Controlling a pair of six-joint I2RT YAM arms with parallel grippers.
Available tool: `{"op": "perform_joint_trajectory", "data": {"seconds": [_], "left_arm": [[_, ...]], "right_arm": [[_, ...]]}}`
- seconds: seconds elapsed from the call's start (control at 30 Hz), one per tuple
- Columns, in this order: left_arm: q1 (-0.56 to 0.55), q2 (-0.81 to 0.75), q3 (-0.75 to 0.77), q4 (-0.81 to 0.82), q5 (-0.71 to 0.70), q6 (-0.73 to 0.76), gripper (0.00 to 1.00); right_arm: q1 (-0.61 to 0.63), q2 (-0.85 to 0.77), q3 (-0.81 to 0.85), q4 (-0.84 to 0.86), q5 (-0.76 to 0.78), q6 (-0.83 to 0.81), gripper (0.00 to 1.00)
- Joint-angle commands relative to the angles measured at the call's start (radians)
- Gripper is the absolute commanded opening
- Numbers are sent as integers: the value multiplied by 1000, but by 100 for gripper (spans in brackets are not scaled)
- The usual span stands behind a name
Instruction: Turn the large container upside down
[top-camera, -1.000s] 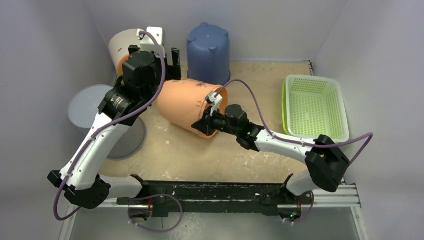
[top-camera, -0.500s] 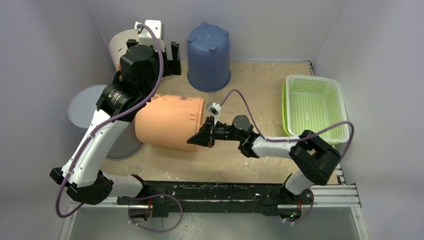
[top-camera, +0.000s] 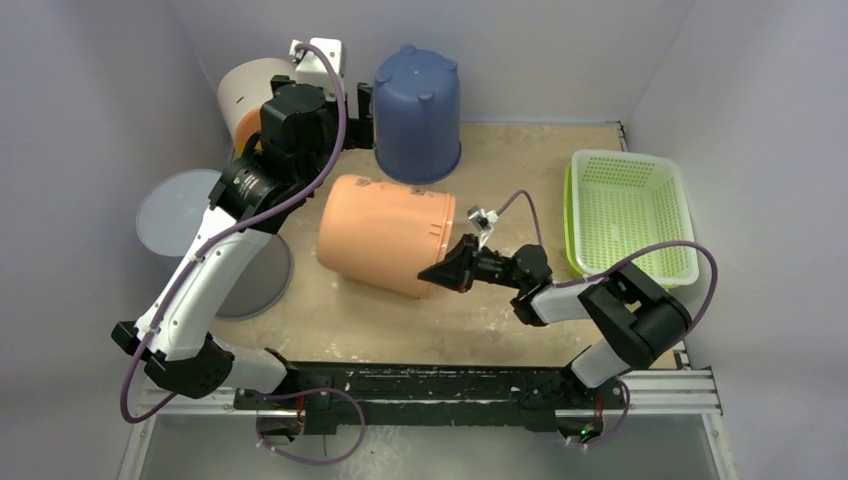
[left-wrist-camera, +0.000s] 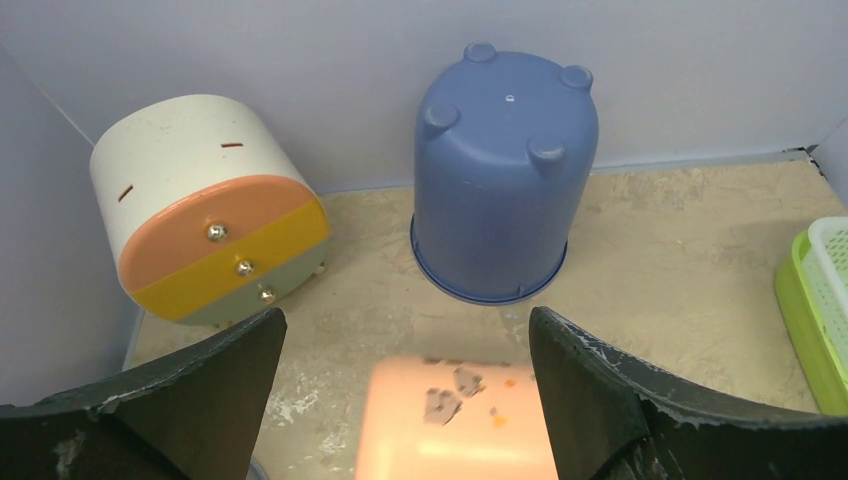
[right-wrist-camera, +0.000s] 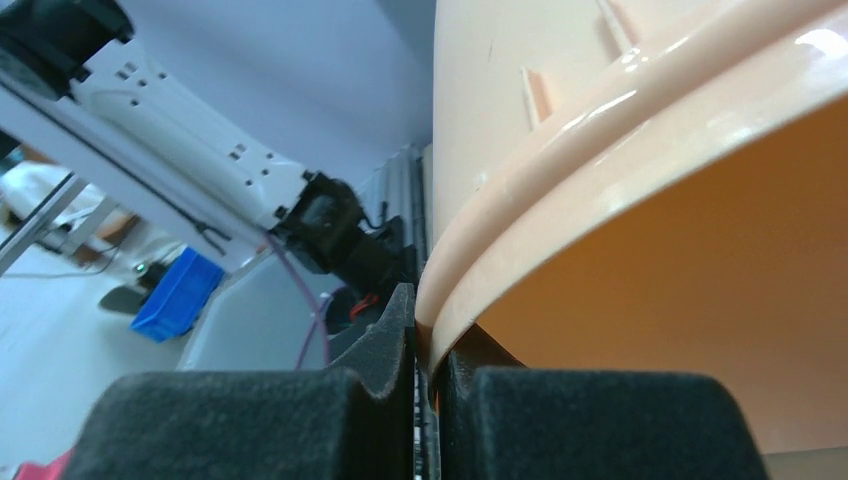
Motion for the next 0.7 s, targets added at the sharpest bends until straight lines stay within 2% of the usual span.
{"op": "perform_joint_trajectory", "data": {"seconds": [0.0,0.13,0.3,0.37,0.57,0.67], "left_arm": [[-12,9,38,22,-18,16,88],[-21,17,35,24,-24,16,88],[-36,32,47,20,-40,19,88],[-48,45,74,10,-51,24,88],[-97,74,122,-10,-121,51,88],[-108,90,146,-18,-124,53,88]], "right_arm": [[-85,-1,-77,20,-12,-51,5],[-123,88,-154,130,-30,-17,6],[-145,314,-172,551,-102,165,0],[-124,323,-140,560,-105,177,0],[-89,80,-27,463,-135,162,0],[-42,81,73,491,-155,189,0]]}}
